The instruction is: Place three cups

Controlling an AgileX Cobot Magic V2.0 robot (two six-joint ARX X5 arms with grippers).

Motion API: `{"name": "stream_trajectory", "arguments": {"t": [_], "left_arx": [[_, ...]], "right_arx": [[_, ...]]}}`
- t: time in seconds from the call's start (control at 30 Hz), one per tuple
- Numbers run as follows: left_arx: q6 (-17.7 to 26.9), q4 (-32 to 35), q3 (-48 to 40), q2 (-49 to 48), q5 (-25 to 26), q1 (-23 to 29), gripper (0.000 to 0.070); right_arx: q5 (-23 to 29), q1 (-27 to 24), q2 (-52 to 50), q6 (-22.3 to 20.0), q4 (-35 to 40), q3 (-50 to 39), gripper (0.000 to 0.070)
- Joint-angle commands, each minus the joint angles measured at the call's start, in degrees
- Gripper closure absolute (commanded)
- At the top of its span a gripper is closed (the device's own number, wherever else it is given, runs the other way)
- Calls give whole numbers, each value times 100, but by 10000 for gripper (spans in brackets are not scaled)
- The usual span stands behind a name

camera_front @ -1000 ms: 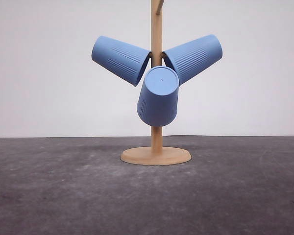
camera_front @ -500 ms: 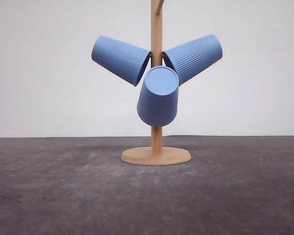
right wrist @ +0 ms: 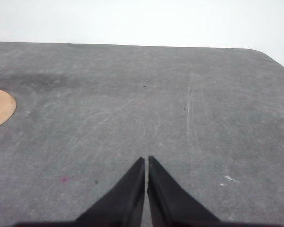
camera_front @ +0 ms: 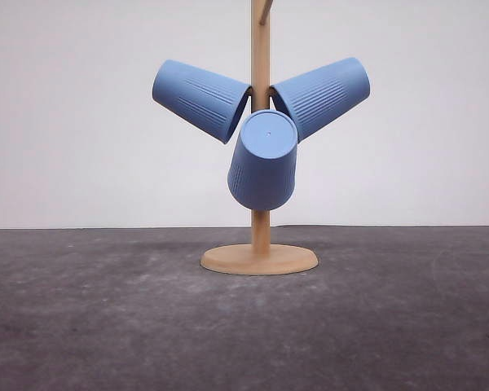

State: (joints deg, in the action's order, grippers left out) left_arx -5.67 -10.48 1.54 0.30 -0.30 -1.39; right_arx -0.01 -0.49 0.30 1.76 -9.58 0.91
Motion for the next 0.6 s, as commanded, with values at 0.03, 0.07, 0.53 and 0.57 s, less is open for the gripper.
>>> {"name": "stream_trajectory", "arguments": {"t": [0.03, 0.07, 0.53, 0.57], "left_arx": [[-44, -26, -81, -13, -15, -2, 689], [-42, -26, -81, -13, -15, -2, 689], [-44, -26, -81, -13, -15, -2, 689], [-42, -26, -81, -13, -15, -2, 689]], "right_arx": [[7, -13, -9, 63, 77, -26, 692], [7, -13, -9, 63, 77, -26, 692], [7, -13, -9, 63, 77, -26, 692], [7, -13, -9, 63, 77, -26, 692]]}}
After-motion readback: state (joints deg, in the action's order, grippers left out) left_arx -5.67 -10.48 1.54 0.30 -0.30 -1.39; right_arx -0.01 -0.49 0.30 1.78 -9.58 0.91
